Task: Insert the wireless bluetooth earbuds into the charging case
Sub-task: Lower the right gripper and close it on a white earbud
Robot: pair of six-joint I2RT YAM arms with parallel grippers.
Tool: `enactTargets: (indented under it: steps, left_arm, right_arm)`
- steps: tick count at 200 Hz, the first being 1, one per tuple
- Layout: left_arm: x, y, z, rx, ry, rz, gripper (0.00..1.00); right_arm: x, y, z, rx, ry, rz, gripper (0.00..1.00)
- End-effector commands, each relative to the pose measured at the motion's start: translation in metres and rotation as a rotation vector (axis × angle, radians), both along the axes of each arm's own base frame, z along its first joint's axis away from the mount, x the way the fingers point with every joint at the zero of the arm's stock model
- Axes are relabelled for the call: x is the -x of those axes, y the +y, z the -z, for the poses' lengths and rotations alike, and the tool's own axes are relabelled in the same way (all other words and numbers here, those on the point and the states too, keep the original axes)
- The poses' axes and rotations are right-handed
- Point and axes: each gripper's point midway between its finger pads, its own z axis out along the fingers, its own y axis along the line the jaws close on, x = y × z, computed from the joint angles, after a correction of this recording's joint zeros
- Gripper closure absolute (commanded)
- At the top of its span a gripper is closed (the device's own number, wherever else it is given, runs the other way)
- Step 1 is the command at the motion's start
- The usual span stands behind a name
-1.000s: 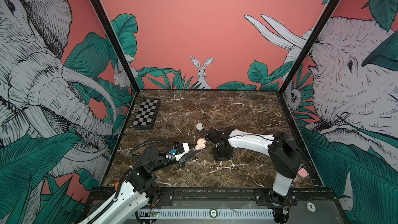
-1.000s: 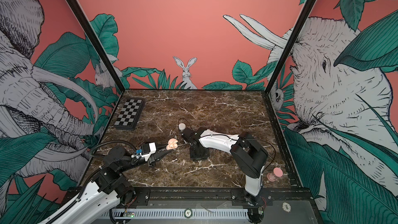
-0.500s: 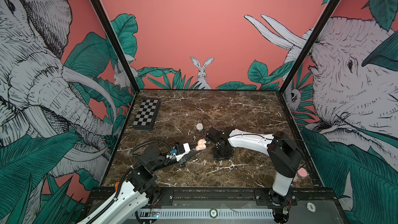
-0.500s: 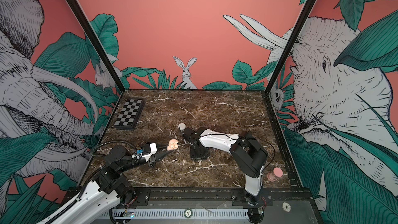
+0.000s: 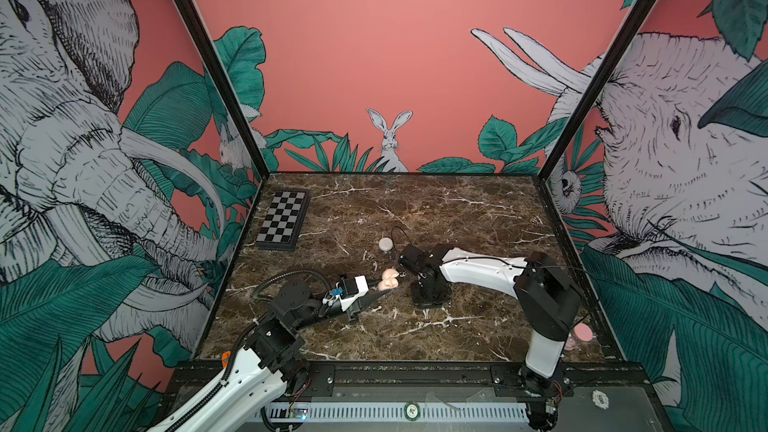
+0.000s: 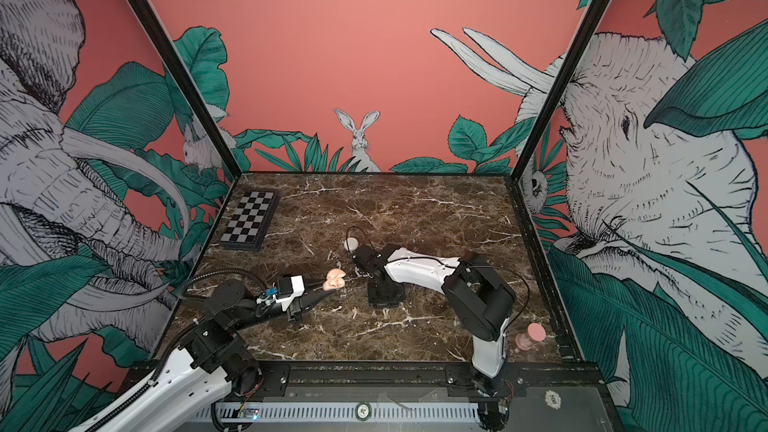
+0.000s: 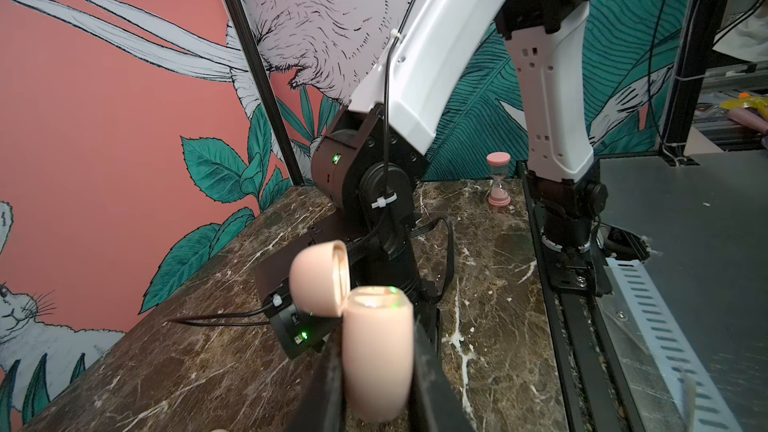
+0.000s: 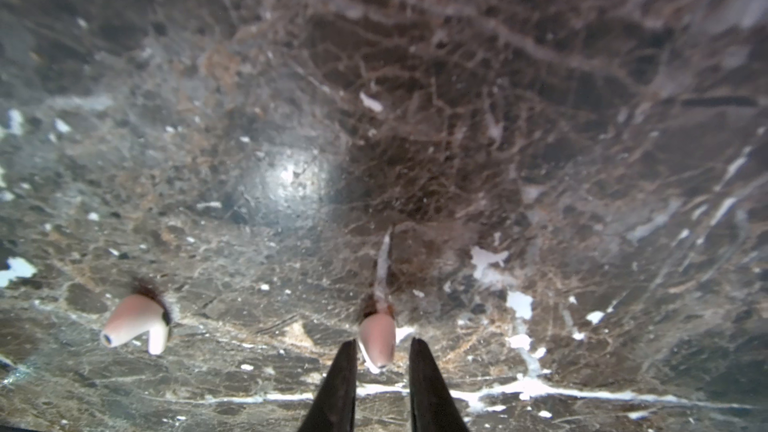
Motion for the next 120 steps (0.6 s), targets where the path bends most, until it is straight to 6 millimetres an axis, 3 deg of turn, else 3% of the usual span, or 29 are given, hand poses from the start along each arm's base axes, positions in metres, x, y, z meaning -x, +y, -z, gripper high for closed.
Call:
enactTargets:
  steps: [1, 120]
  left_arm:
    - [0.0030, -0.0001, -0.0112, 0.011, -0.039, 0.011, 1.00]
    - [0.0026, -0.0009, -0.0095, 0.004, -0.035, 0.013, 1.00]
  right_arm:
    - [0.0035, -0.0067, 0.0076, 0.024, 0.024, 0.002, 0.77]
    - [0.0046, -0.0086, 0.0146, 0.022, 0.042, 0.021, 0.79]
